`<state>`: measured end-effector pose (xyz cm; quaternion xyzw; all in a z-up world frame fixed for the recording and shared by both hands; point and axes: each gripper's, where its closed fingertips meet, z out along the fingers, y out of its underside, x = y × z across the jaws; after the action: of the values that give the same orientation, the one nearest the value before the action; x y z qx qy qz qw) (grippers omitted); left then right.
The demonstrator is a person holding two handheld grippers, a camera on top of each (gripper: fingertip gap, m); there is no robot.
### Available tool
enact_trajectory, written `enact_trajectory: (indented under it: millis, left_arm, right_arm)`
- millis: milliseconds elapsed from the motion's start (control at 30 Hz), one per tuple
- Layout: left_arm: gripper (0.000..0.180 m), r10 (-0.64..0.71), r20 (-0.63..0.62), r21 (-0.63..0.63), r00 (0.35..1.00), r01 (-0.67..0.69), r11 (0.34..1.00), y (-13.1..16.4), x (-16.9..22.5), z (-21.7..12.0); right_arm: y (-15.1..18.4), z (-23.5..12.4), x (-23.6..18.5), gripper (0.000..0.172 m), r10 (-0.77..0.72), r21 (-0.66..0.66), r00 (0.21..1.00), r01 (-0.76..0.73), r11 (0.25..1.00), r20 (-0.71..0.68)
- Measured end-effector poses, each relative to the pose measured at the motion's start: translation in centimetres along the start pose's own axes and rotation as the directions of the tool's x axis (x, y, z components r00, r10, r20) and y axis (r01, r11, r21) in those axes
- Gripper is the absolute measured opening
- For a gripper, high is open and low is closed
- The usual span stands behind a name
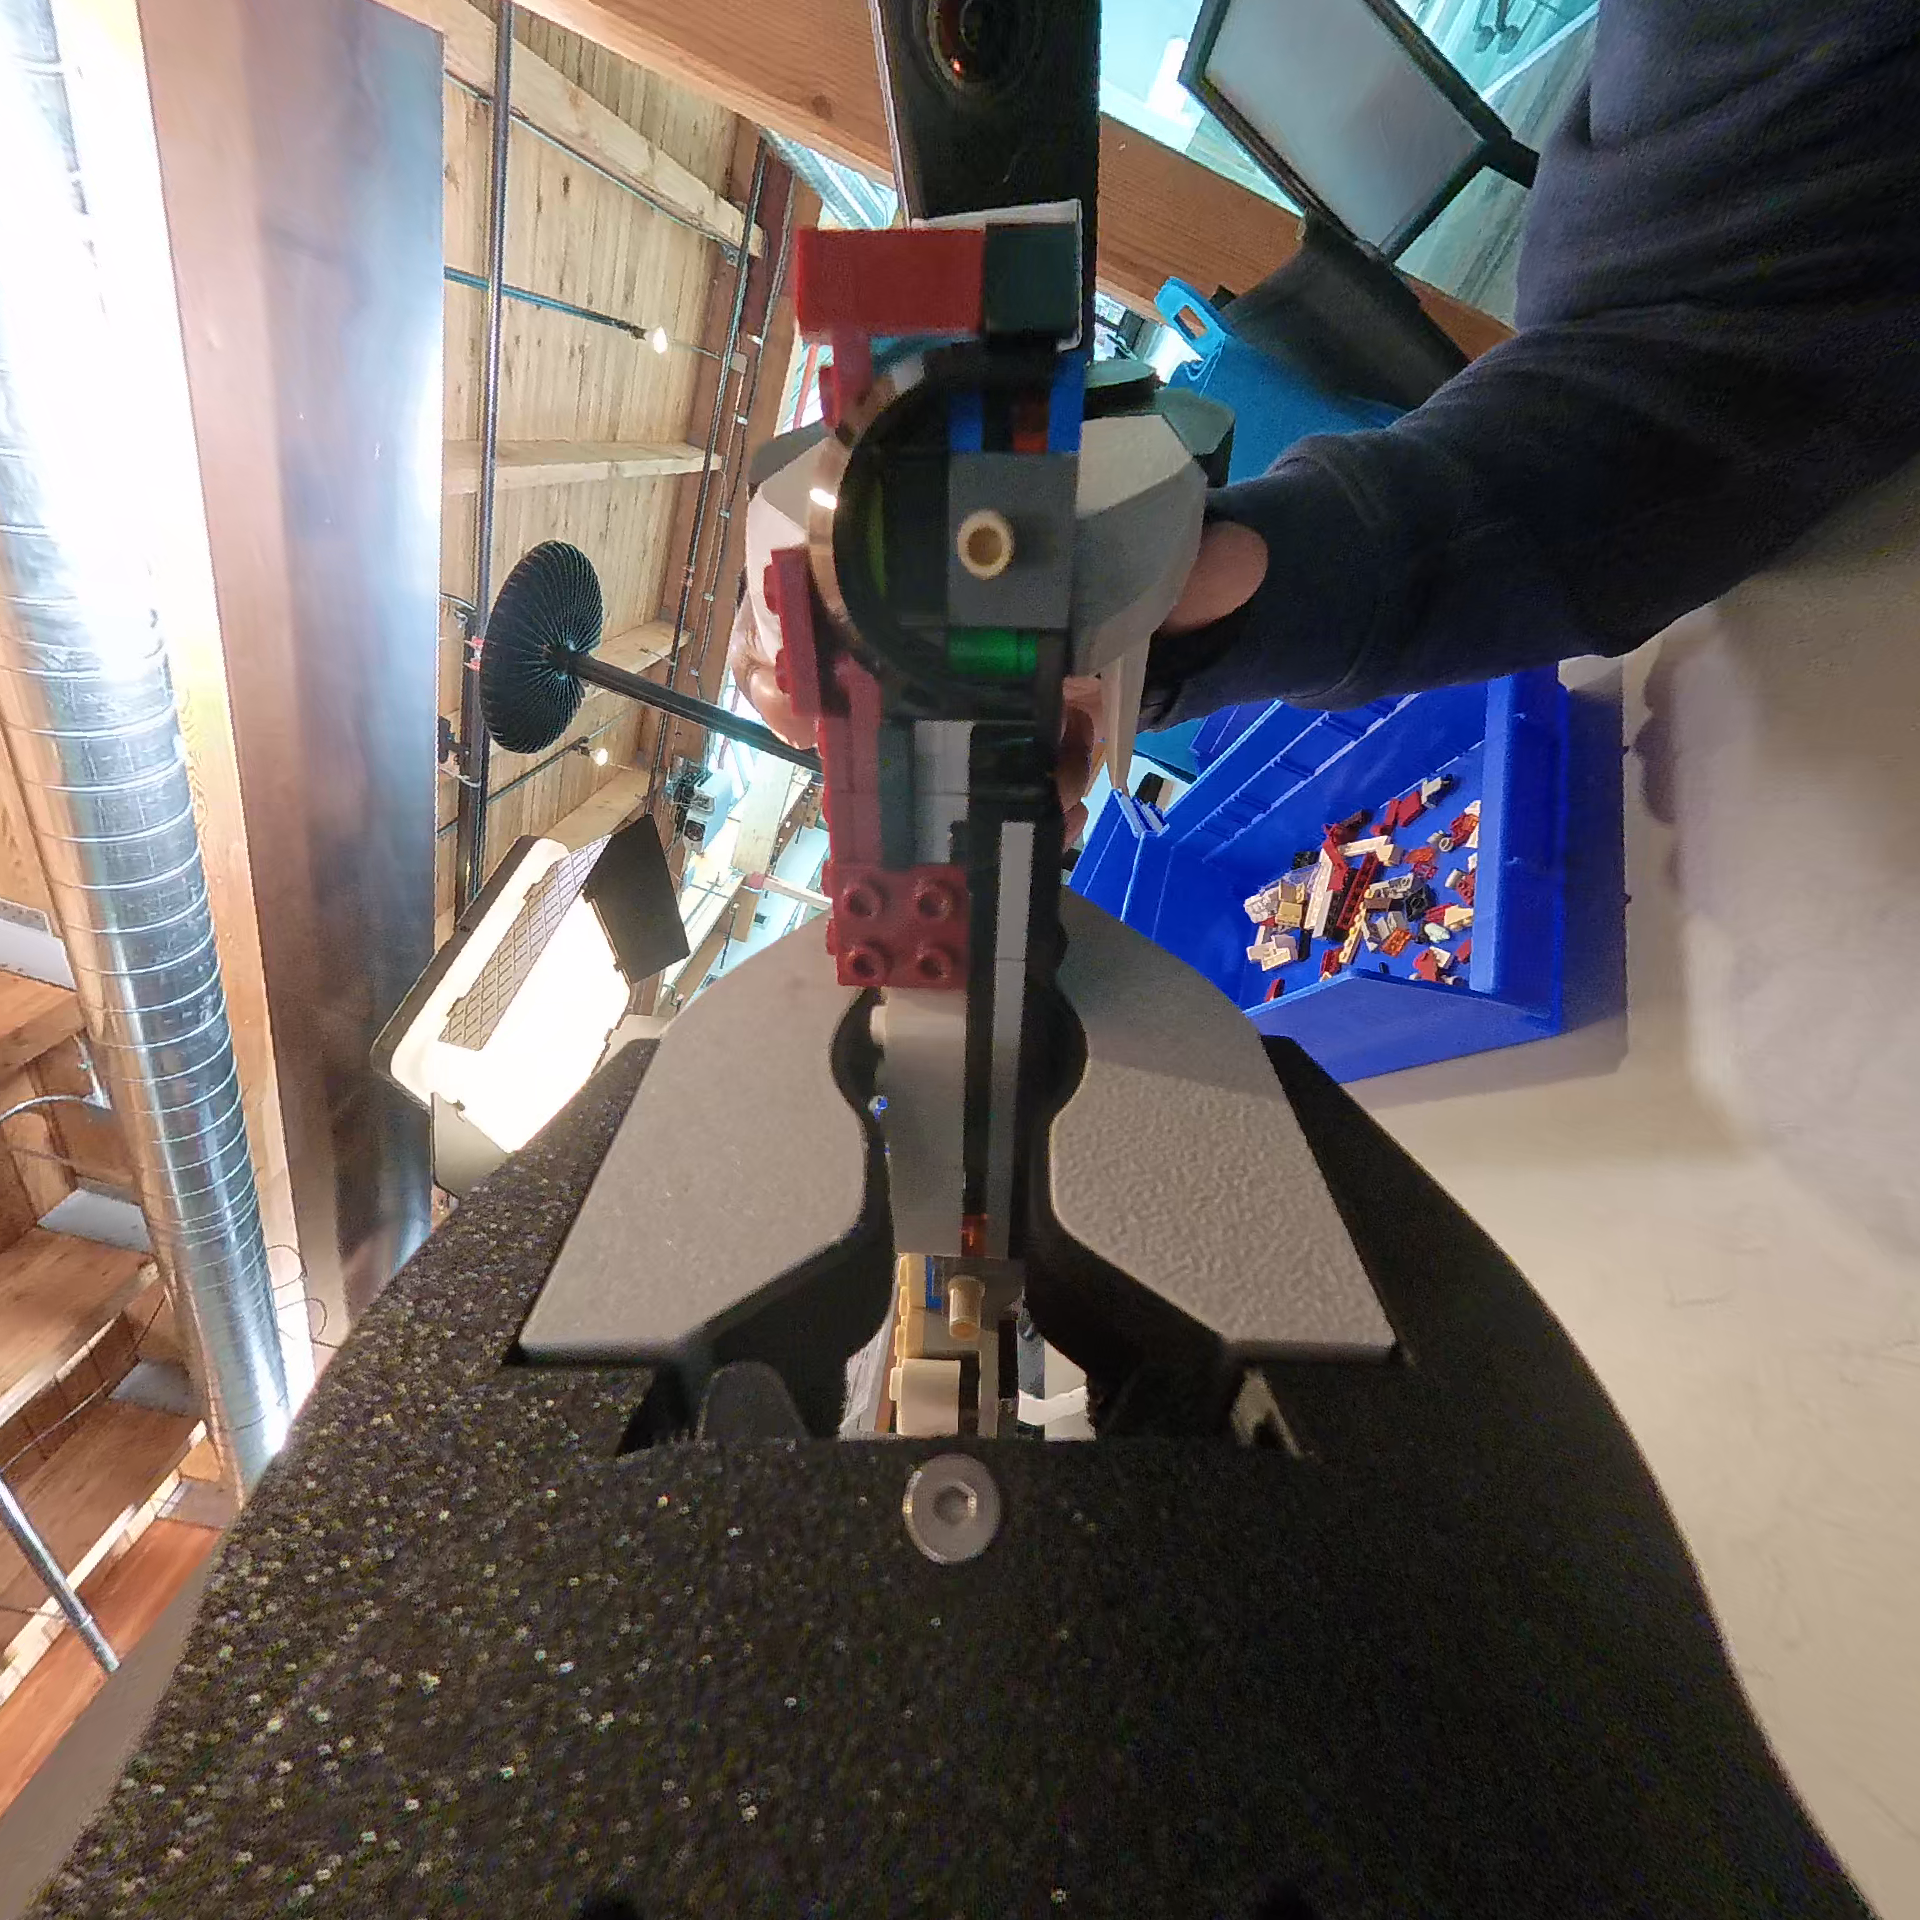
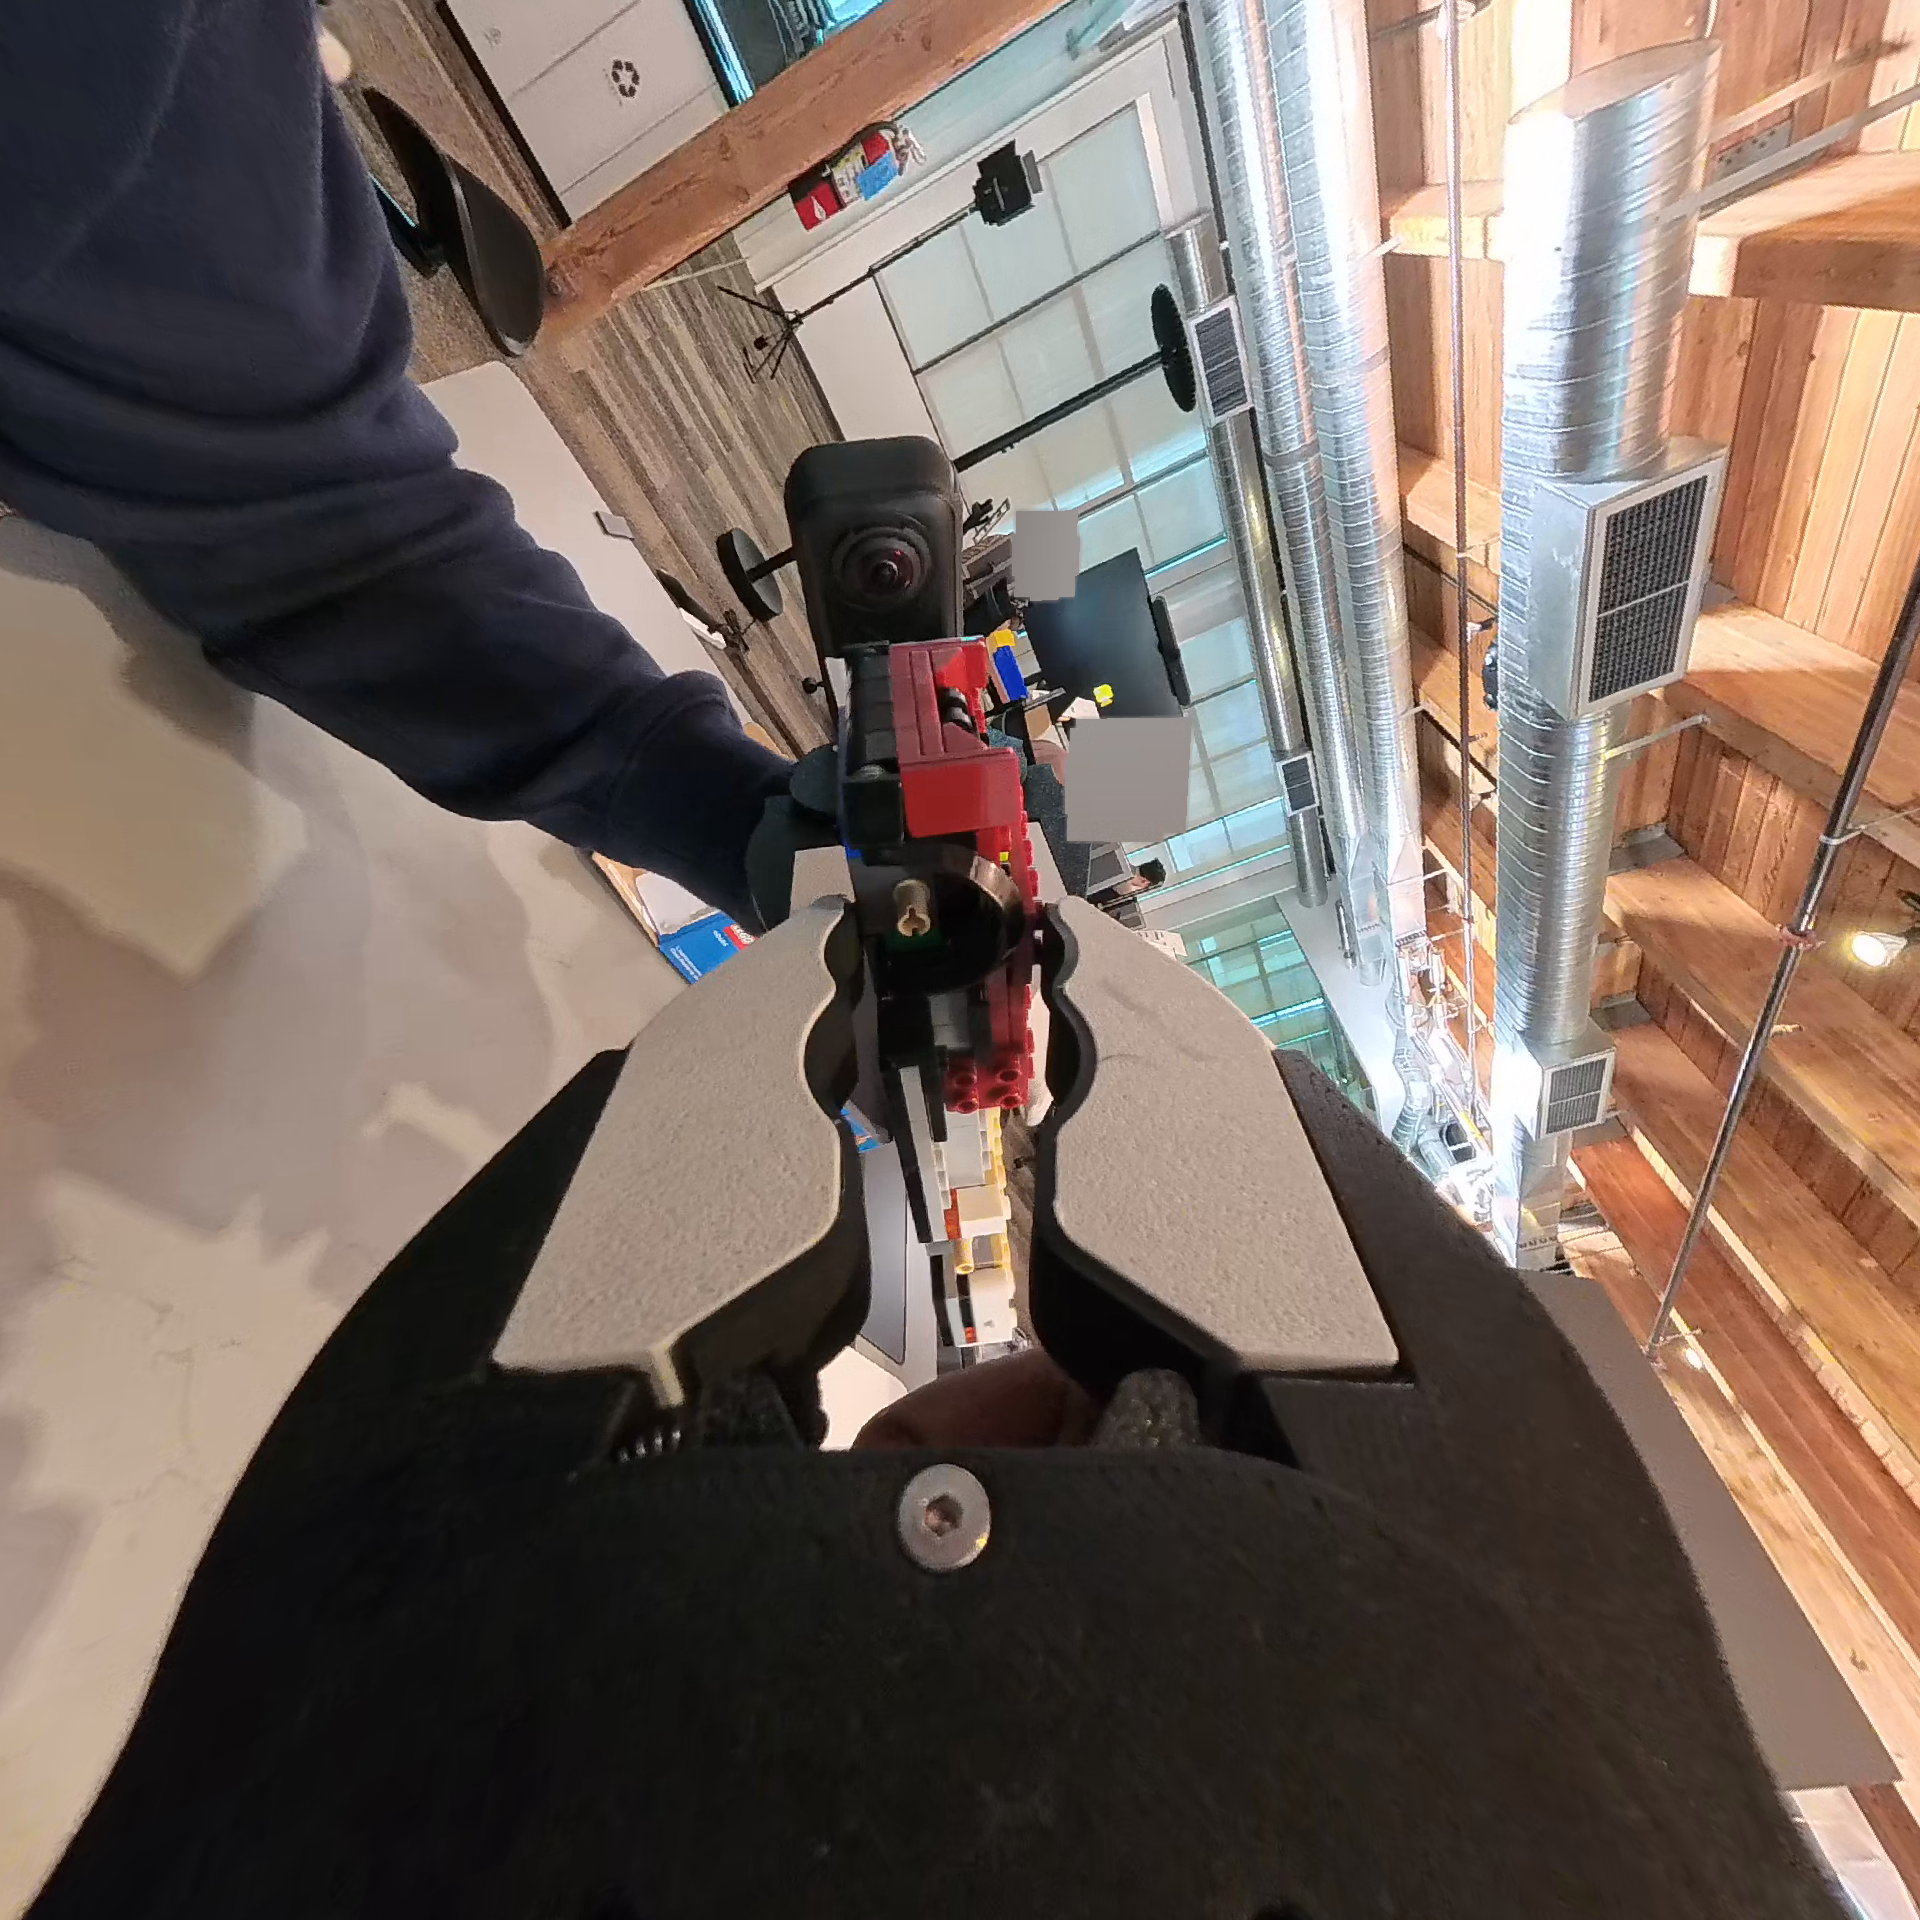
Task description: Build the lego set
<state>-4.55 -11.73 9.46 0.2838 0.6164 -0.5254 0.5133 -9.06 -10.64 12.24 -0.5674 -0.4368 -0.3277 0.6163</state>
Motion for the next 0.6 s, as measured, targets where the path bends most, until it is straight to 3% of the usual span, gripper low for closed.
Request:
enact_trajectory:
  millis: [600]
  left_arm:
    - [0.025, -0.015, -0.008, -0.025, 1.000, 0.015, 1.000, 0.46, 0.19, 0.04]
  right_arm:
    - [0.20, 0.15, -0.07, 0.031, -0.033, -0.009, 0.999, 0.033, 0.999, -0.002]
